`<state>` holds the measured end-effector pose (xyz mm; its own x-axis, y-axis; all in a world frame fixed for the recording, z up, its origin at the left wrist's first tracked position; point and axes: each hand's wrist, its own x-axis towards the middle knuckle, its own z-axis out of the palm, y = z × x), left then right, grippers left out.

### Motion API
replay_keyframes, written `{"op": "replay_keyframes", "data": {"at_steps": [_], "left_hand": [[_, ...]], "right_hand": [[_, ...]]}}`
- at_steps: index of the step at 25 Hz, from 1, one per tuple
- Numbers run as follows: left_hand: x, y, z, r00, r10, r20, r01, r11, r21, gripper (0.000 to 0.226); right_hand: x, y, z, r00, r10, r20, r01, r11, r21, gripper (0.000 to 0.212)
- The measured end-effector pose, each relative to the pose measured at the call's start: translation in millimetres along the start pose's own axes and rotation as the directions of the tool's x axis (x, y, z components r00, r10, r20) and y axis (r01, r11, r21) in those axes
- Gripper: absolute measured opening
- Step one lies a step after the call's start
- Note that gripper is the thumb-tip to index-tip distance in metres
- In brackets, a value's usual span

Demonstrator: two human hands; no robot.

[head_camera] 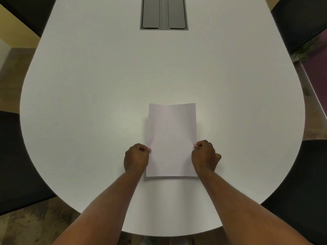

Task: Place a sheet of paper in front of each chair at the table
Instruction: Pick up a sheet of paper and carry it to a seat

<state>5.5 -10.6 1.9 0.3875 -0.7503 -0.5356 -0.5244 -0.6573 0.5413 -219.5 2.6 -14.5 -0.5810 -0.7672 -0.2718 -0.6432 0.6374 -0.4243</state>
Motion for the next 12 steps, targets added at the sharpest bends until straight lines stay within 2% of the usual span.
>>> {"op": "replay_keyframes", "data": {"at_steps": [6, 12], "left_hand": [[-26.2, 18.1, -23.3, 0.995, 0.072, -0.063, -0.079, 0.990, -0.113, 0.007], [-56.1, 45.8, -74.5, 0.978, 0.130, -0.161, -0.171, 0.945, -0.279, 0.009]], "right_hand": [[-6.2, -20.1, -42.5, 0.993, -0.092, -0.075, 0.100, 0.989, 0.112, 0.010], [-22.7, -58.1, -97.4, 0.978, -0.175, -0.111, 0.203, 0.920, 0.336, 0.012]]}}
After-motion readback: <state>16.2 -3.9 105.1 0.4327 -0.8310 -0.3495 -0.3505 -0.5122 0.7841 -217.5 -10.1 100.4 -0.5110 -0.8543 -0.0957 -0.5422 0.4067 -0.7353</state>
